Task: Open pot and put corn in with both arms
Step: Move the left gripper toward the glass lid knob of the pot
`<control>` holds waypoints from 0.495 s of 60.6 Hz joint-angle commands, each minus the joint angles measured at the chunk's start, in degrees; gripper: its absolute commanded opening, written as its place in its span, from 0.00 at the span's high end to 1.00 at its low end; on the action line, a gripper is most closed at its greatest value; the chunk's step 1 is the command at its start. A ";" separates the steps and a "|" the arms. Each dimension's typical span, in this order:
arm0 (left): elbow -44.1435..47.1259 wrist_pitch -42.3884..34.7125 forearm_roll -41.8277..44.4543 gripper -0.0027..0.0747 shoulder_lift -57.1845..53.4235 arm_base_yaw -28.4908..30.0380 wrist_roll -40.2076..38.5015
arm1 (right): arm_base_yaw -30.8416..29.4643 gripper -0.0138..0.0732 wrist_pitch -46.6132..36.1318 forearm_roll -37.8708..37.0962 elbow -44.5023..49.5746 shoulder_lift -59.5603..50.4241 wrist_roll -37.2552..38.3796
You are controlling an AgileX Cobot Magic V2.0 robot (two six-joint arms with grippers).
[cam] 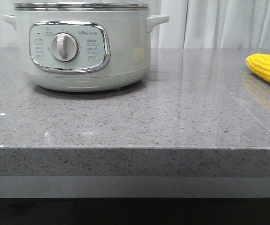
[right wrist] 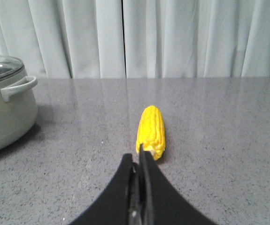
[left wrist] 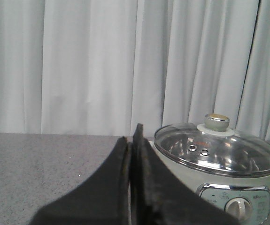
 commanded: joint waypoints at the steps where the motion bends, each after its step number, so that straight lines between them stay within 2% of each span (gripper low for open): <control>1: -6.24 2.78 0.70 0.99 5.46 -0.01 -0.13 | -0.30 0.92 0.86 0.05 -5.90 5.01 -0.46; 11: -10.29 5.72 0.70 0.99 12.46 -0.01 -0.13 | -0.30 0.92 10.63 0.05 -13.59 13.97 -0.46; 30: -10.29 5.35 0.70 0.99 19.43 -0.01 -0.13 | -0.30 0.92 9.05 0.05 -14.53 21.94 -0.46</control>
